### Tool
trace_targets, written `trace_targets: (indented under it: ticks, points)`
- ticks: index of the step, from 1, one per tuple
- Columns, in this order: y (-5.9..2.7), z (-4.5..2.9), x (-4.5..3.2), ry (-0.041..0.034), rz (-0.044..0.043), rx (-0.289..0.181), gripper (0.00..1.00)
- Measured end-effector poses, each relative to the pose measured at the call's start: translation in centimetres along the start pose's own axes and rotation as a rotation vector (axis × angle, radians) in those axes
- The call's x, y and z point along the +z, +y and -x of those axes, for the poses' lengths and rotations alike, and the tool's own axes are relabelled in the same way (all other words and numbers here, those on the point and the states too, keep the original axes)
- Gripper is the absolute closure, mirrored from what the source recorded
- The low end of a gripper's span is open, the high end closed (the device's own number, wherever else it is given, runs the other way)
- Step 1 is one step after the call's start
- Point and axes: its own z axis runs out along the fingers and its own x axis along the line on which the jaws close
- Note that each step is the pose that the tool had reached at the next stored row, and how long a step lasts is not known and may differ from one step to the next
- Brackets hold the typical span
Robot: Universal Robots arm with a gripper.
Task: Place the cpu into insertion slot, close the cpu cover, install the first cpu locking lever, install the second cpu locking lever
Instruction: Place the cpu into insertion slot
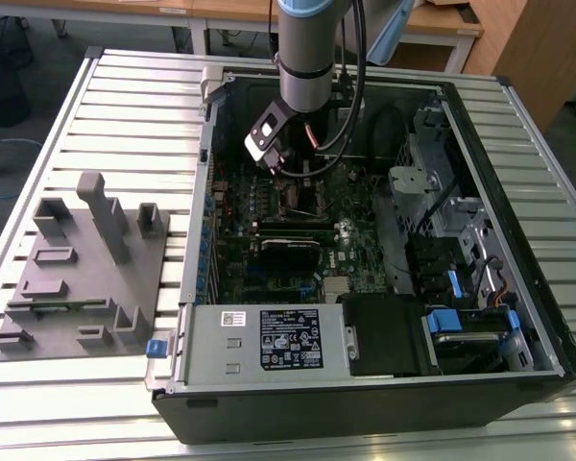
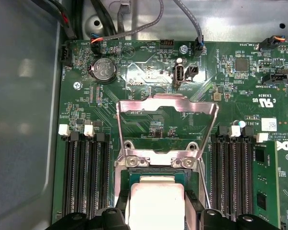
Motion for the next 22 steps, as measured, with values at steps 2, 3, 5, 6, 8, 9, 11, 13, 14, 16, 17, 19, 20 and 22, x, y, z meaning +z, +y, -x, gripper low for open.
trace_targets:
  ticks: [2, 3, 5, 6, 8, 9, 11, 13, 14, 16, 17, 19, 20, 22]
  points:
    - [0.04, 0.0, 0.01, 0.0001, 0.0, 0.0, 0.46]
    - [0.06, 0.0, 0.01, 0.0, 0.0, 0.0, 0.46]
    - [0.08, 0.0, 0.01, 0.0, 0.0001, 0.0, 0.46]
    - [0.08, 0.0, 0.01, 0.0001, 0.0001, 0.0, 0.46]
    - [0.08, 0.06, 0.01, 0.0, 0.0001, 0.0, 0.46]
    - [0.08, 0.09, 0.01, 0.0001, 0.0001, 0.0, 0.46]
    - [0.08, 0.13, 0.02, 0.0002, 0.0002, 0.0, 0.46]
    - [0.08, 0.14, 0.02, 0.0001, 0.0001, 0.0, 0.46]
    - [0.08, 0.15, 0.02, 0.0001, 0.0001, 0.0, 0.46]
    - [0.07, 0.17, 0.07, -0.0002, 0.0001, 0.0, 0.46]
    - [0.07, 0.18, 0.11, -0.0001, 0.0002, 0.0, 0.46]
    - [0.06, 0.18, 0.13, -0.0002, -0.0001, 0.0, 0.46]
    - [0.07, 0.17, 0.13, -0.0002, -0.0001, 0.0, 0.46]
    - [0.07, 0.17, 0.14, 0.0, 0.0001, 0.0, 0.46]
